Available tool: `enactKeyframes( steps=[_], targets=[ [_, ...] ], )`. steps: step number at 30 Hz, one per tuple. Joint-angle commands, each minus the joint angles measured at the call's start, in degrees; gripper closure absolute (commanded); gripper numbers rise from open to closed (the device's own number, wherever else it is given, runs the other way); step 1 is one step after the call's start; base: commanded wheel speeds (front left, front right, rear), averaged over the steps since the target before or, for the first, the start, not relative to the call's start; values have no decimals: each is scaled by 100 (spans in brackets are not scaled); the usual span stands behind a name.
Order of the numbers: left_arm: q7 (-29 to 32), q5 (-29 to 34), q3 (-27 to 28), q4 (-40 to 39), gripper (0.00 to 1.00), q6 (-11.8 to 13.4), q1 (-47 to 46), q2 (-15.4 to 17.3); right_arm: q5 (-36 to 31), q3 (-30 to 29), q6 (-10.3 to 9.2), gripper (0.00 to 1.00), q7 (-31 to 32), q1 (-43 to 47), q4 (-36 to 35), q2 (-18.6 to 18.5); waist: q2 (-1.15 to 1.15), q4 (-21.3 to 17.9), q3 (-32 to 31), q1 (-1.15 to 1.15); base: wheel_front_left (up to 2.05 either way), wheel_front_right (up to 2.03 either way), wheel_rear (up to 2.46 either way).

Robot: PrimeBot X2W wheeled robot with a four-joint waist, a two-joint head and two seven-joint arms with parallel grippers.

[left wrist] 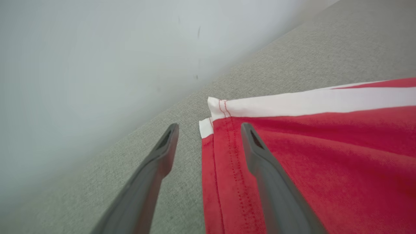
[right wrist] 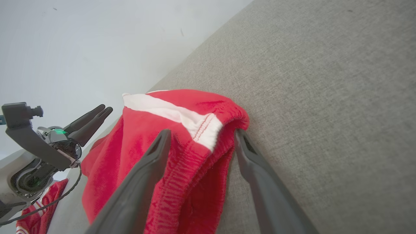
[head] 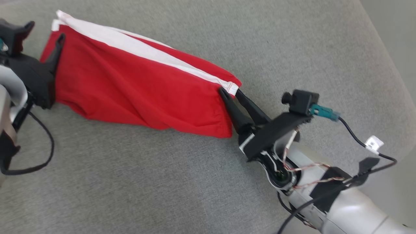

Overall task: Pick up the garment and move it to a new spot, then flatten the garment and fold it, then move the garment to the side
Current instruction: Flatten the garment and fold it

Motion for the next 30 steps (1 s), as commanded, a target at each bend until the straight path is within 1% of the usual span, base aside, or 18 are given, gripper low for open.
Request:
enactKeyframes(
  steps=[1,3,5,8,10,12,14,19,25,27,30],
  targets=[
    [-116,-70,-40,68,0,7,131,-16,-23,52,3,0,-2,105,-5,-102,0,157,-214,0,0,0,0],
    [-232,-159,-67,108,0,7,214,-58,12,115,3,0,7,215,-75,-209,0,222,-346,0,0,0,0],
    [-396,-303,-68,144,0,7,344,-76,71,153,3,0,8,398,-224,-400,0,291,-541,0,0,0,0],
    [-544,-405,-30,168,0,8,492,-50,-156,206,3,0,0,495,-259,-601,0,331,-708,0,0,0,0],
    [-630,-421,9,155,0,19,616,-66,-291,104,3,0,-19,614,-296,-680,0,355,-811,0,0,0,0],
    [-687,-475,42,134,0,27,765,-79,-590,-69,3,0,-32,696,-285,-810,0,369,-902,0,0,0,0],
    [-731,-525,79,98,0,52,912,-89,-872,-334,3,0,-35,861,-350,-817,0,379,-985,0,0,0,0],
    [-796,-614,184,-31,0,128,1293,-68,-2061,-1374,3,0,-39,1406,-654,-795,0,408,-1195,0,0,0,0],
    [-817,-628,370,-416,0,365,1685,-135,-3331,-2407,3,0,-32,2228,-1219,-533,0,527,-1317,0,0,0,0],
    [-818,-572,415,-571,0,438,1833,-178,-3595,-2658,3,0,-30,2544,-1358,-455,0,598,-1347,0,0,0,0],
    [-819,-639,509,-660,0,506,1963,-318,-3814,-3022,3,0,-32,2883,-1528,-401,0,729,-1348,0,0,0,0]
  ],
)
